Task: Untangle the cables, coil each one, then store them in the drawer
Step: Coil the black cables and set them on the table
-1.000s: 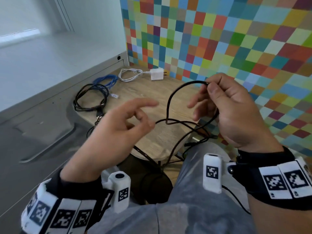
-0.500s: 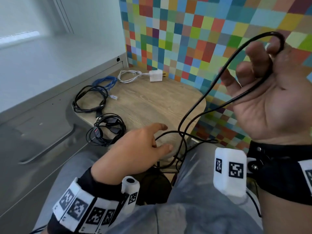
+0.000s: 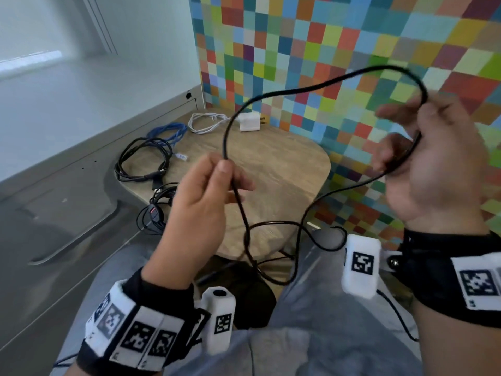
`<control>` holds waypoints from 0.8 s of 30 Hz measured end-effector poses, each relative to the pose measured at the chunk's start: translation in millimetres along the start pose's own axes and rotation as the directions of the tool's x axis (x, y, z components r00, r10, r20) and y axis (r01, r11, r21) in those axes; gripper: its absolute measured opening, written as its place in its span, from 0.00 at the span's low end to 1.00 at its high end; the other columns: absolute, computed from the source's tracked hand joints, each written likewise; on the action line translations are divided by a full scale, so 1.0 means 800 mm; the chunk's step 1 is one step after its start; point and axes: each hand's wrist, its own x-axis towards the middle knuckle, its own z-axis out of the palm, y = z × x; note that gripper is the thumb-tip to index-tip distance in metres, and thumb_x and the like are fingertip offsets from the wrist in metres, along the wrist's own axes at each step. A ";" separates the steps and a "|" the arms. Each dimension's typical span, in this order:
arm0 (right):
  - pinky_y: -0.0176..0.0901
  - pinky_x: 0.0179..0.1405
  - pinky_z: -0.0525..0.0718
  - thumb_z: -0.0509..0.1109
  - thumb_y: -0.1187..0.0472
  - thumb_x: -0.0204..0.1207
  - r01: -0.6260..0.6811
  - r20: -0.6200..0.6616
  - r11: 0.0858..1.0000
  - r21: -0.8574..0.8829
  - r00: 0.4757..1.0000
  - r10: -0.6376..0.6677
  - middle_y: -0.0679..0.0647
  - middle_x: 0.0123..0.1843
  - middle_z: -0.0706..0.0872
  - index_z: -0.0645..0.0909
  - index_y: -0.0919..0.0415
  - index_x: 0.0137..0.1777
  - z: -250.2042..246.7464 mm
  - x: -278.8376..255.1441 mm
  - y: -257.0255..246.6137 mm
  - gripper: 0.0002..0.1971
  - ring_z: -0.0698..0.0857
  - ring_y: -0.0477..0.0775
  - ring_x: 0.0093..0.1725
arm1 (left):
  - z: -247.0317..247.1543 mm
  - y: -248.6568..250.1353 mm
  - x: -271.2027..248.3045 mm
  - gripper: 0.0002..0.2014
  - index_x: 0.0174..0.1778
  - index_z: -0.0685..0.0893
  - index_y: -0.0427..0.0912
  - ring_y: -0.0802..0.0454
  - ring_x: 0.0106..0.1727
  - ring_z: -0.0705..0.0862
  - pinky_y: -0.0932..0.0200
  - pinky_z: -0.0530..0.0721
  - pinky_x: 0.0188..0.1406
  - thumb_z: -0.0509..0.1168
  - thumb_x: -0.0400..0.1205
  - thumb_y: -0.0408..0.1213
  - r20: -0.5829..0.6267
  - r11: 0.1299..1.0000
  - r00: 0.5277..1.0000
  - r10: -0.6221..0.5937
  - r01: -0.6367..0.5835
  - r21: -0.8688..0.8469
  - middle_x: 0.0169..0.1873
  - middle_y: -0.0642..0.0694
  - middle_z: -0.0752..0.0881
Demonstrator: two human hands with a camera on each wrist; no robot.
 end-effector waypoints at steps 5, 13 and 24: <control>0.51 0.65 0.85 0.68 0.63 0.87 0.017 0.069 0.815 -0.579 0.997 0.028 0.41 0.67 0.89 0.79 0.49 0.72 -0.011 -0.006 0.029 0.16 0.87 0.38 0.60 | 0.001 0.019 -0.003 0.12 0.46 0.79 0.45 0.52 0.21 0.64 0.55 0.63 0.18 0.55 0.93 0.40 0.032 0.989 0.998 0.059 -0.054 -0.140 0.24 0.50 0.69; 0.49 0.62 0.87 0.77 0.58 0.82 0.234 0.617 0.857 -0.459 0.778 0.118 0.47 0.51 0.94 0.83 0.48 0.72 0.045 -0.049 -0.006 0.19 0.92 0.44 0.55 | 0.014 0.022 -0.011 0.08 0.56 0.86 0.51 0.41 0.23 0.69 0.40 0.72 0.21 0.61 0.91 0.38 0.214 0.985 0.962 0.169 -0.160 -0.059 0.28 0.48 0.73; 0.37 0.24 0.61 0.53 0.63 0.91 0.042 0.156 0.992 0.120 0.986 -0.061 0.47 0.26 0.60 0.80 0.53 0.52 -0.019 0.018 -0.017 0.13 0.57 0.46 0.20 | -0.023 -0.005 0.000 0.10 0.44 0.86 0.47 0.40 0.32 0.88 0.42 0.88 0.44 0.64 0.90 0.39 0.322 0.948 0.933 -0.160 0.054 0.314 0.25 0.49 0.83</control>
